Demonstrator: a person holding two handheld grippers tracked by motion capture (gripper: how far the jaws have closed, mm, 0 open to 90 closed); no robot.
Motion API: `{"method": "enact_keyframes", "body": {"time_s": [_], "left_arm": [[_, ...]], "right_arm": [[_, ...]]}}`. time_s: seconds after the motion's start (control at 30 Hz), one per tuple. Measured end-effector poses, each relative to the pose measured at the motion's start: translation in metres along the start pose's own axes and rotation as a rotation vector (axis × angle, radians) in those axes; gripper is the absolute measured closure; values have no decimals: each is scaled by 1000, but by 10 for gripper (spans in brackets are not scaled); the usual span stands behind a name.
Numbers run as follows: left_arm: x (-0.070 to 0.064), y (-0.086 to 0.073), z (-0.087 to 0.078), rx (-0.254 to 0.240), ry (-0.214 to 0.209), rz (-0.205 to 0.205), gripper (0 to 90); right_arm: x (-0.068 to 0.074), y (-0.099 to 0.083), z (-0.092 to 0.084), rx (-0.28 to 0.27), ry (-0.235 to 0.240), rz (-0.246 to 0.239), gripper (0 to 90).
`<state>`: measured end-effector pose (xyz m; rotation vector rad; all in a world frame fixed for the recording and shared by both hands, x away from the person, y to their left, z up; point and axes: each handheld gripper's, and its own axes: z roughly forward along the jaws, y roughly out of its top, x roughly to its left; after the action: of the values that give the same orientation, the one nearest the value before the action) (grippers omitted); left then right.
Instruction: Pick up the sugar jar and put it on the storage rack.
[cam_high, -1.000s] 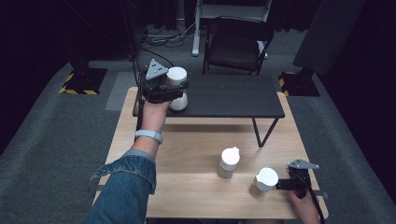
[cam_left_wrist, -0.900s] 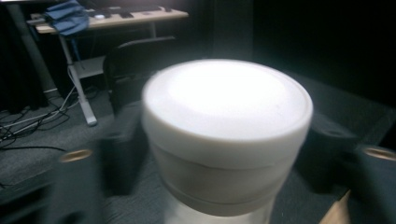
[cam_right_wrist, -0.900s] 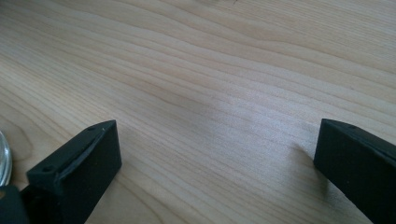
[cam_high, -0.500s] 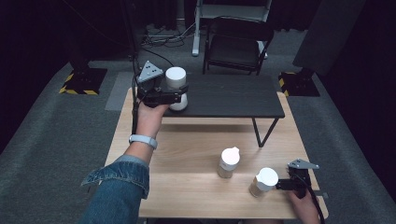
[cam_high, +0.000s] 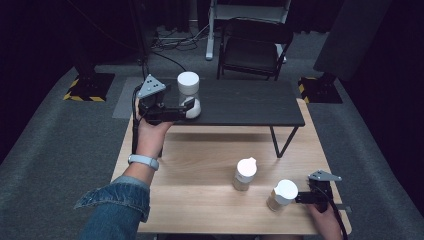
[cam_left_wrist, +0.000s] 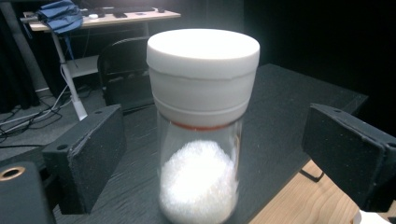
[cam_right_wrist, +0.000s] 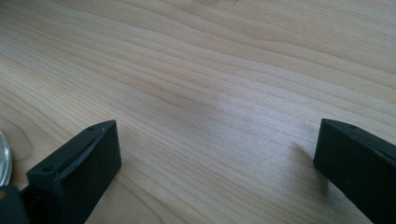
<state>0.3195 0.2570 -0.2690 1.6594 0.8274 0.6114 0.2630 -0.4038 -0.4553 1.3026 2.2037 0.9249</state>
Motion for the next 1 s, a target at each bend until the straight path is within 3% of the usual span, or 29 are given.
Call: {"method": "enact_keyframes", "body": {"time_s": [0.43, 0.73, 0.93, 1.0], "left_arm": [[-2, -7, -10, 19, -30, 40, 60], [0, -19, -19, 23, -64, 19, 58], [0, -29, -24, 37, -53, 18, 56], [-3, -33, -26, 40, -29, 33, 58]], "right_arm": [[0, 0, 0, 0, 0, 0, 6], [0, 0, 0, 0, 0, 0, 6], [0, 0, 0, 0, 0, 0, 6], [0, 0, 0, 0, 0, 0, 6]]}}
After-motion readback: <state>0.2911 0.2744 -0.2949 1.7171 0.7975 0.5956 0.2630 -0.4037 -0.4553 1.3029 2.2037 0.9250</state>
